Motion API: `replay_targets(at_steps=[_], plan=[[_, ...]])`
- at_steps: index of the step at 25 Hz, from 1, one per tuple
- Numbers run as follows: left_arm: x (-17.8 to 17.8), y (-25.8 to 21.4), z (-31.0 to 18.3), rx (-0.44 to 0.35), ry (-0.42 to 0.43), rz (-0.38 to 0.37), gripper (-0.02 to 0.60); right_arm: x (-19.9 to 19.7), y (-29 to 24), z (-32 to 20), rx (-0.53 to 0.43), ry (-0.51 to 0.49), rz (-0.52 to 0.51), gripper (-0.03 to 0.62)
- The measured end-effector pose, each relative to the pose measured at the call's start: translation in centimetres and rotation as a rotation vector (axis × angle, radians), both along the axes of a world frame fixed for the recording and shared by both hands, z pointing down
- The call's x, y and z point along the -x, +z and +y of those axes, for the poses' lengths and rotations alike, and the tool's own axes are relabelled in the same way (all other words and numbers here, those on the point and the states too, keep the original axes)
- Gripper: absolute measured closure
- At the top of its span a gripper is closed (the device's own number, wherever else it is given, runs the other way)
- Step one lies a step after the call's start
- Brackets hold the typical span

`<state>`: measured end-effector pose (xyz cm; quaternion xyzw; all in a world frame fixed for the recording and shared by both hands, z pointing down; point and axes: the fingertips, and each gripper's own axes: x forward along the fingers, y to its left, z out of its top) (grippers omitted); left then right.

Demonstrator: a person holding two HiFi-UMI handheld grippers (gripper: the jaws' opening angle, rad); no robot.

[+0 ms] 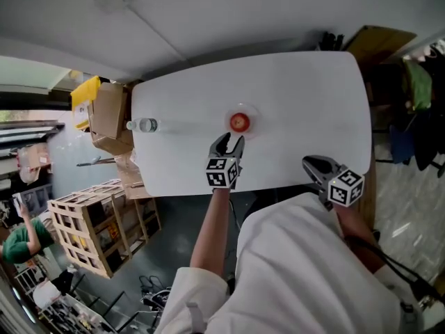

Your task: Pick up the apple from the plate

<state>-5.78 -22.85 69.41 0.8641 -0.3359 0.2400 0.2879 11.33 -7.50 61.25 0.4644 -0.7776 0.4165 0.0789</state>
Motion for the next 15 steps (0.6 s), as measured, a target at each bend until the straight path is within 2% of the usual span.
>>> replay_targets(at_steps=[8,15], plan=[[-1.5,5.3,-2.4,0.076,-0.003,-0.119,0.313,-2.0,1.5,-0.3,0.046,0.009,-0.014,0.549],[-1.8,8.9,-3.5,0.164,-0.064,-0.211,0.259,-3.3,2.2,-1.1,0.063,0.003,-0.031,0.549]])
